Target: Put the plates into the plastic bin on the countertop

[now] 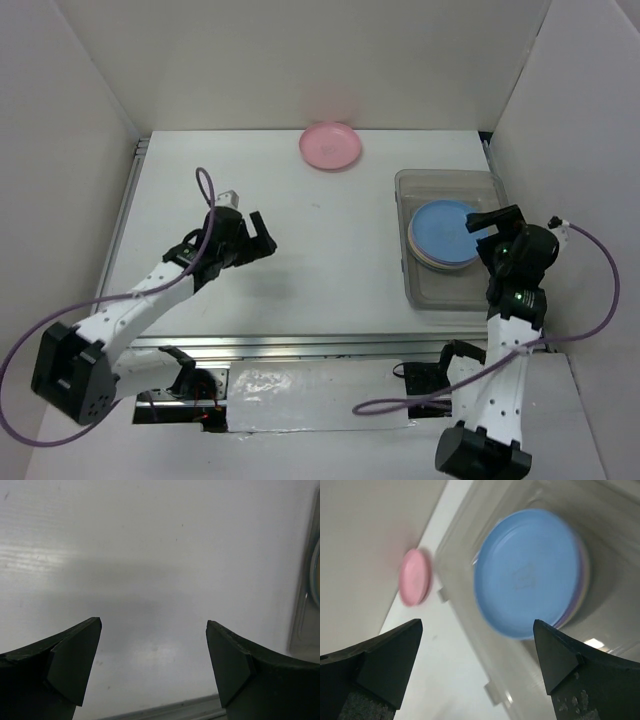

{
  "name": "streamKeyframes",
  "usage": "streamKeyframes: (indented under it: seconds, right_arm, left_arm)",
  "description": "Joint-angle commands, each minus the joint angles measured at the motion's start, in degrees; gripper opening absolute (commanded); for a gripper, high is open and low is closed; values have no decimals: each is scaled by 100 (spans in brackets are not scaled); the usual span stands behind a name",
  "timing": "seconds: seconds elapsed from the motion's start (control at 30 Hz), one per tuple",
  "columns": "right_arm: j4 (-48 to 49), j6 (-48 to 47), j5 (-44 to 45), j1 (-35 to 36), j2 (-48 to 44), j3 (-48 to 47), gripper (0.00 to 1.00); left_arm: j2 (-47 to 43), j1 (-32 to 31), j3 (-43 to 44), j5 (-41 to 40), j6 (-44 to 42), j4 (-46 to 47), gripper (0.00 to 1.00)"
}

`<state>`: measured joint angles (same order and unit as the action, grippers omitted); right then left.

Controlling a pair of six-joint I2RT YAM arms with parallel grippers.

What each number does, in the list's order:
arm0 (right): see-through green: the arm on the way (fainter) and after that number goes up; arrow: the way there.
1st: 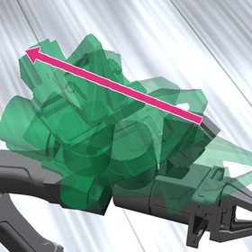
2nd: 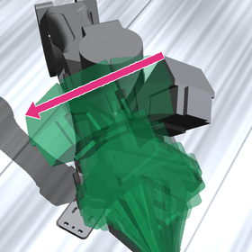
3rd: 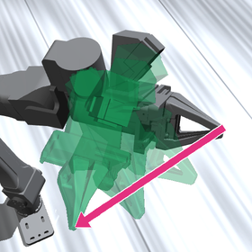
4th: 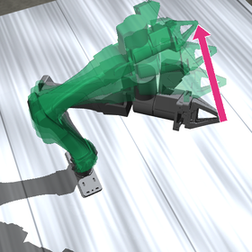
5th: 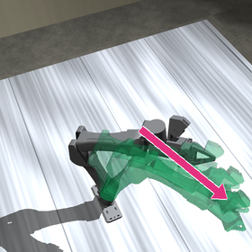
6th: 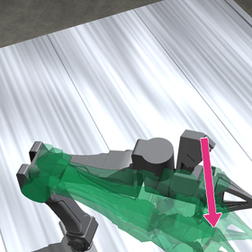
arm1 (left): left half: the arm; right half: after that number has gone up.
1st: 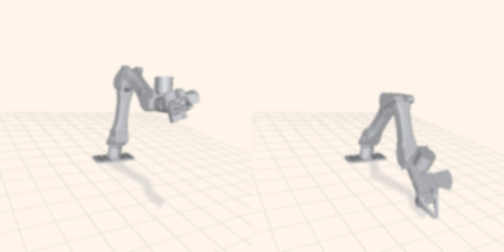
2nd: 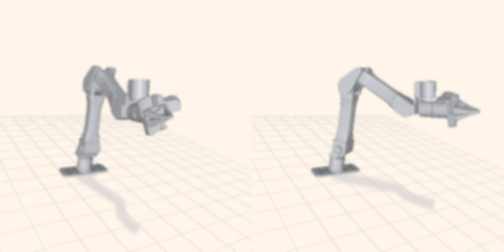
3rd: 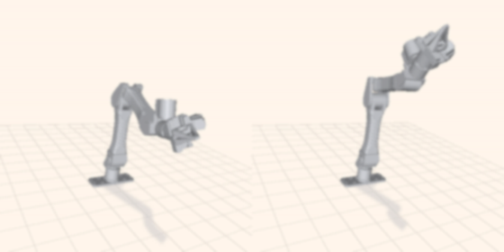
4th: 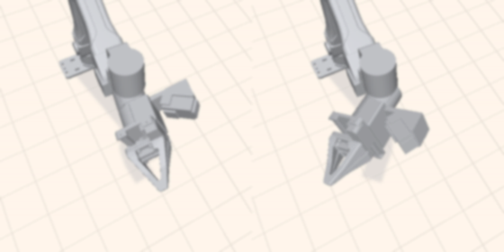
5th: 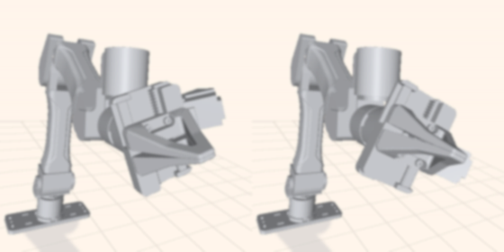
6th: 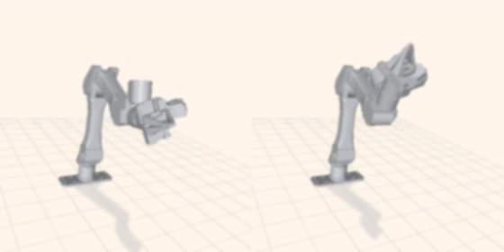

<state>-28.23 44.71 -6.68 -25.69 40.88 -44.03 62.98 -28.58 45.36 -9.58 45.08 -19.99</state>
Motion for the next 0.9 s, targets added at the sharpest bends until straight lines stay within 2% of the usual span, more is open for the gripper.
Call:
streamKeyframes:
  seconds: [0.0, 0.03, 0.1, 0.13, 0.17, 0.27, 0.3, 0.5, 0.7, 0.87]
  right_arm:
    - [18, 29, -1007, 616, -834, 123, 100]
    - [19, 29, -1228, 810, -915, 114, 100]
    - [150, 55, -1789, 1327, -1143, 140, 100]
    - [290, 3, -2019, 1495, -1214, 201, 100]
    - [274, -6, -2178, 1732, -1232, 158, 100]
    - [336, -24, -2680, 2128, -1276, 193, 100]
    - [318, -41, -2724, 2339, -1328, 202, 100]
    - [310, -84, -2777, 3034, -1688, 439, 100]
    - [-59, -392, -2918, 3167, -1829, 203, 100]
    - [-507, -603, -2717, 3324, -1917, -306, 100]
  left_arm:
    - [897, 457, 366, 386, 430, 1854, 99]
    - [1561, 598, 490, 674, 553, 2276, 99]
    - [2320, 949, 762, 905, 1036, 3214, 99]
    - [3159, 1064, 1259, 1106, 1255, 3412, 99]
    - [3594, 1091, 1551, 1143, 1319, 3701, 99]
    - [5203, 1091, 3097, 1405, 1433, 3827, 99]
    - [5964, 1074, 4032, 1441, 1460, 3731, 99]
    - [8349, 1030, 7094, 1003, 1758, 2975, 99]
    - [9213, 942, 8127, 142, 1777, 2614, 97]
    - [9636, 898, 8612, -43, 1609, 2254, 82]
